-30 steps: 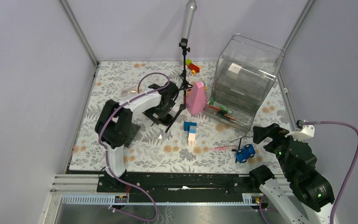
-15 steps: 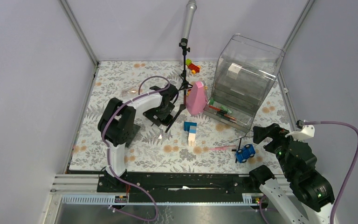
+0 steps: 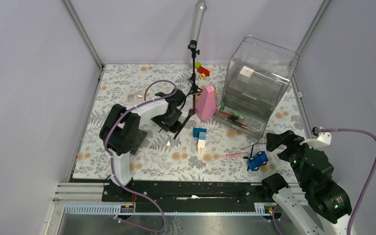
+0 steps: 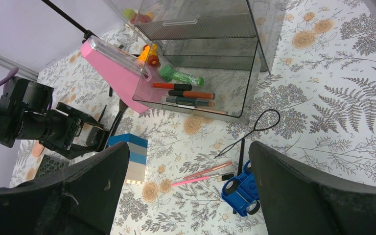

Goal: Organize the makeup
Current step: Pick up the makeup from the center of the board.

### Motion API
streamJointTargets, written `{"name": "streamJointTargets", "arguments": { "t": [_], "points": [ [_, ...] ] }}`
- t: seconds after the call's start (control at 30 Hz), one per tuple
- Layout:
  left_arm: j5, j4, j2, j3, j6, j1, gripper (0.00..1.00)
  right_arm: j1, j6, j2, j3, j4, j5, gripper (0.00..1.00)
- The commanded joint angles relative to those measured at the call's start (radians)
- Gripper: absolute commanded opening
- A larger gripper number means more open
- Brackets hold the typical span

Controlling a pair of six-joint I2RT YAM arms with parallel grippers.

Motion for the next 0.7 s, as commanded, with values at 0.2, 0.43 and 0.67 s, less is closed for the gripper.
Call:
{"name": "streamJointTargets", "arguments": {
  "t": [0.2, 0.43, 0.67],
  "points": [
    [-0.198, 0.052, -0.192, -0.032, 0.158, 0.005, 0.41, -0.003, 0.009, -0.007, 0.007, 0.012, 0.022, 0.99],
    [-0.362, 0.199, -0.366, -0.036, 0.396, -0.116, 0.4, -0.003, 0.011, 0.001, 0.005, 0.024, 0.026, 0.99],
    [-0.351, 0.614, -0.447, -0.047, 0.883, -0.359, 0.45, -0.003, 0.005, -0.003, 0.023, 0.02, 0.042, 0.99]
  ]
}}
